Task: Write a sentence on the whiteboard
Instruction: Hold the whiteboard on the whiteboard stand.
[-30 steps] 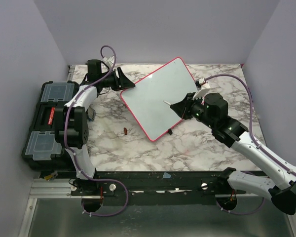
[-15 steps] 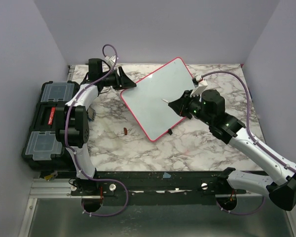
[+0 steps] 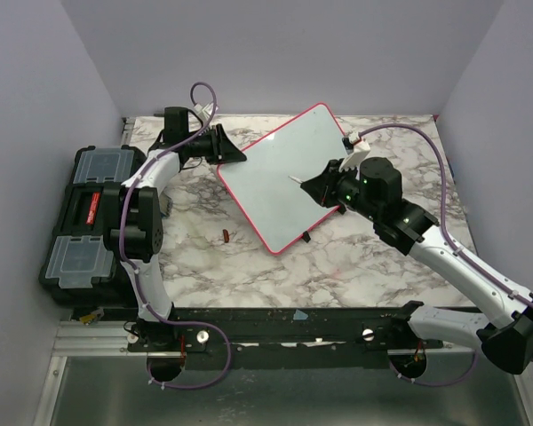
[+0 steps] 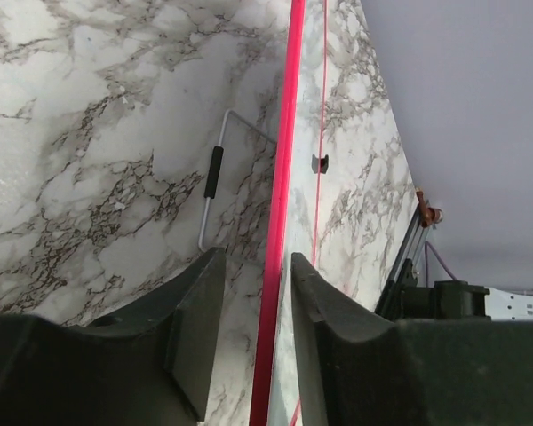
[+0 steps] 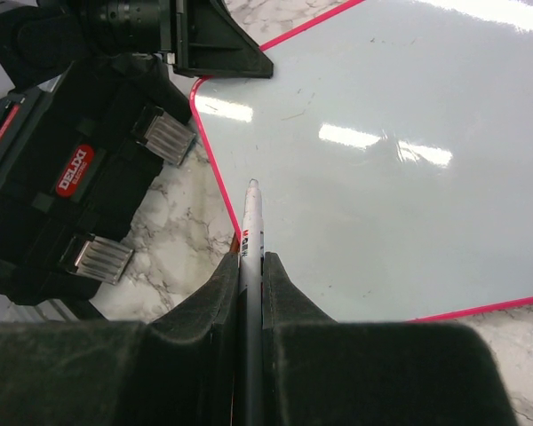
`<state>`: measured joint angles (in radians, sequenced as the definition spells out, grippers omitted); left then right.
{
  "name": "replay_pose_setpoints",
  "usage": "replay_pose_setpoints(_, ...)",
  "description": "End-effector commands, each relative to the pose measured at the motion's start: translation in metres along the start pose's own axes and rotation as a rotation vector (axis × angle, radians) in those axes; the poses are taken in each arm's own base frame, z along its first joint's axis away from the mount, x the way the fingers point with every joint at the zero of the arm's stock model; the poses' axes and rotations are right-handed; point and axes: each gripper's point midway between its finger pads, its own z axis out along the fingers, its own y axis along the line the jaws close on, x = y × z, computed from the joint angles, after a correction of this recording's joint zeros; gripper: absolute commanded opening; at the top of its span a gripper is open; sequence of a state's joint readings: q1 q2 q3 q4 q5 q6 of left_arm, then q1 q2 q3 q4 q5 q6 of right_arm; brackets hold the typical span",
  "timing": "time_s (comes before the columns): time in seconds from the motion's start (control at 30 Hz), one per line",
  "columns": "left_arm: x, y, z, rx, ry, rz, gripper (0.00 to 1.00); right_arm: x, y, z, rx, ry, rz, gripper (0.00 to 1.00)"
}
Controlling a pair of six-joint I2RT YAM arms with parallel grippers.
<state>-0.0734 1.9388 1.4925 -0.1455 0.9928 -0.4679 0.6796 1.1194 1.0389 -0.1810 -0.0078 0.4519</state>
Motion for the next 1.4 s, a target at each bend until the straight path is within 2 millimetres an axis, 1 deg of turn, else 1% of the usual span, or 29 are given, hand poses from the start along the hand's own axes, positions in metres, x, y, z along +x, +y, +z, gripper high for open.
replay_pose_setpoints(0.0, -0.001, -0.011, 0.004, 0.031, 0.017, 0.046, 0.32, -0.006, 0.007, -0.001, -0.022, 0.000, -0.009, 0.01)
replay_pose_setpoints(0.13, -0.002, -0.012, 0.005, 0.023, 0.015, 0.053, 0.27, -0.004, 0.008, 0.000, -0.027, 0.007, -0.007, 0.01)
replay_pose_setpoints(0.4, -0.005, -0.017, 0.005, 0.029, 0.013, 0.057, 0.27, -0.001, 0.008, 0.000, -0.033, 0.011, 0.000, 0.01)
replay_pose_setpoints(0.63, -0.005, -0.023, 0.008, 0.029, 0.034, 0.065, 0.10, 0.003, 0.007, 0.001, -0.038, 0.016, 0.005, 0.01)
replay_pose_setpoints(0.93, 0.006, -0.022, 0.014, 0.009, 0.068, 0.087, 0.00, 0.005, 0.007, 0.004, -0.041, 0.023, -0.007, 0.01)
replay_pose_setpoints(1.23, 0.020, -0.025, 0.015, -0.069, 0.092, 0.170, 0.00, 0.006, 0.014, 0.005, -0.085, 0.039, -0.048, 0.01)
replay_pose_setpoints(1.37, 0.023, -0.027, 0.015, -0.090, 0.101, 0.192, 0.00, 0.005, 0.015, 0.007, -0.092, 0.048, -0.077, 0.01)
